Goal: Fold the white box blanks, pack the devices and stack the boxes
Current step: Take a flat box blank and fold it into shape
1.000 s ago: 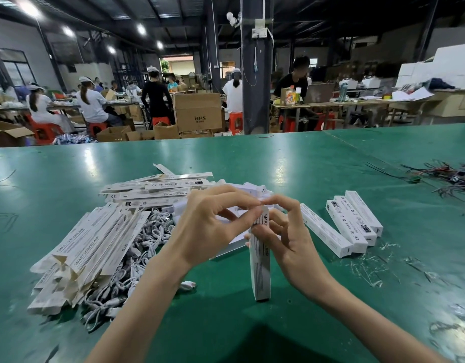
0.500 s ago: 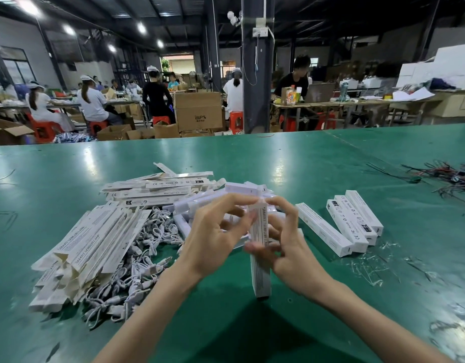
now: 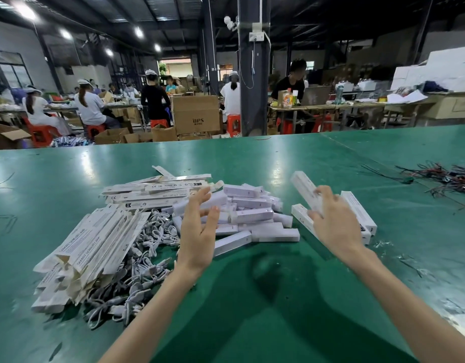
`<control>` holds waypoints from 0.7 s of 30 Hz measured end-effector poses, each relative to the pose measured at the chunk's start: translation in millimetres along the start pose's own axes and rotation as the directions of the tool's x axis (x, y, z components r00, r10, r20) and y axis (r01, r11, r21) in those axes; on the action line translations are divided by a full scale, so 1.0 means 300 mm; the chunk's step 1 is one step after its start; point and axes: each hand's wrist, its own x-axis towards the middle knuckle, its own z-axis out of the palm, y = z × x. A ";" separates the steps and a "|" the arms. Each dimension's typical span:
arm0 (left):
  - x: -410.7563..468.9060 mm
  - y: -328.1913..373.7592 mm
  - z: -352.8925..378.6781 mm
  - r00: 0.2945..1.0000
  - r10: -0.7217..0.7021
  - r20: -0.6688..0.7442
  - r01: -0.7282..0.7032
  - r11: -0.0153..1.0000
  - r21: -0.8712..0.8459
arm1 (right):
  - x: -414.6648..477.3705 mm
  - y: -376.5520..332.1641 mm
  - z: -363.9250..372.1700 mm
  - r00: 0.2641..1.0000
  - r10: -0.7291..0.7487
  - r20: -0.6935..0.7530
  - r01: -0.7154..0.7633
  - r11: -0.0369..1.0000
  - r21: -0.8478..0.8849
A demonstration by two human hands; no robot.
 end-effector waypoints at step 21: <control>-0.030 -0.009 0.000 0.952 0.305 0.014 -0.286 0.874 0.393 | 0.216 0.137 -0.065 0.928 0.372 0.036 -0.343 0.886 -0.312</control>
